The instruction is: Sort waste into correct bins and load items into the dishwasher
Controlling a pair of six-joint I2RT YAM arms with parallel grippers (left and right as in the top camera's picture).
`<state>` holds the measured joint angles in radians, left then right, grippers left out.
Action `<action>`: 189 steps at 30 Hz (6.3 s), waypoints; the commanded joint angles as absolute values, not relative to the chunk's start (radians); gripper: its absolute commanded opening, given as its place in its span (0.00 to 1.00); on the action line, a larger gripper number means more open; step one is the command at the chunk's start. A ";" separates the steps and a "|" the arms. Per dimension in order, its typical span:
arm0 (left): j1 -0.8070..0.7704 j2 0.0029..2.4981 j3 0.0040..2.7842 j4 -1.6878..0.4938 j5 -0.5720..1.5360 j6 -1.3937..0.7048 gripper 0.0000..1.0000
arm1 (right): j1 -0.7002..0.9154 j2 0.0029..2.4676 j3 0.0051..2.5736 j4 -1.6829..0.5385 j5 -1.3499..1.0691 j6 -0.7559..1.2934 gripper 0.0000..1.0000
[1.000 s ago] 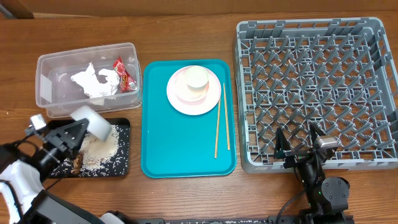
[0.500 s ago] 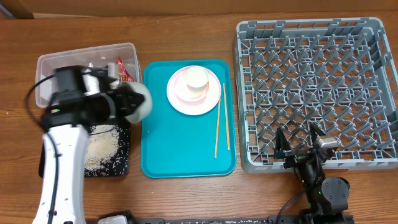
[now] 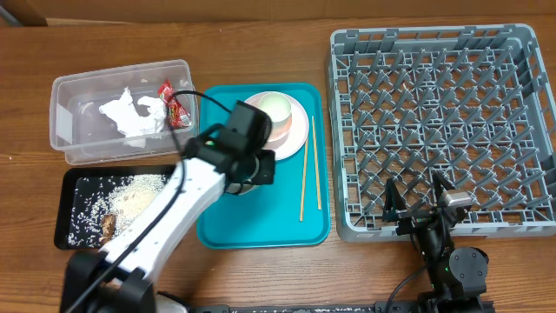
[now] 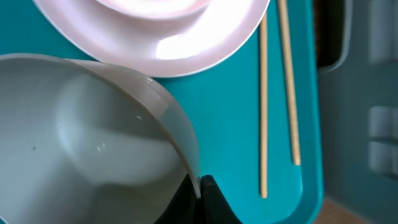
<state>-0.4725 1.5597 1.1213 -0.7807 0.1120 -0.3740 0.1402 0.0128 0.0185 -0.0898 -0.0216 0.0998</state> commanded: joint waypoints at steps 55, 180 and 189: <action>-0.123 1.505 1.698 -1.027 -0.001 -0.374 1.00 | 0.146 0.102 0.356 -0.355 -0.039 0.390 1.00; -0.223 1.919 1.951 -1.133 1.403 0.005 0.04 | 0.144 1.349 1.259 -0.442 -1.285 -0.056 0.78; -0.224 1.919 1.951 -1.175 1.403 0.057 0.04 | 0.143 1.349 1.259 -0.374 -1.249 -0.052 0.77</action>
<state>-0.2165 1.9259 1.9560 -1.1698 1.4284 0.0082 0.1383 1.3529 1.2438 -0.3882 -1.2312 -0.0452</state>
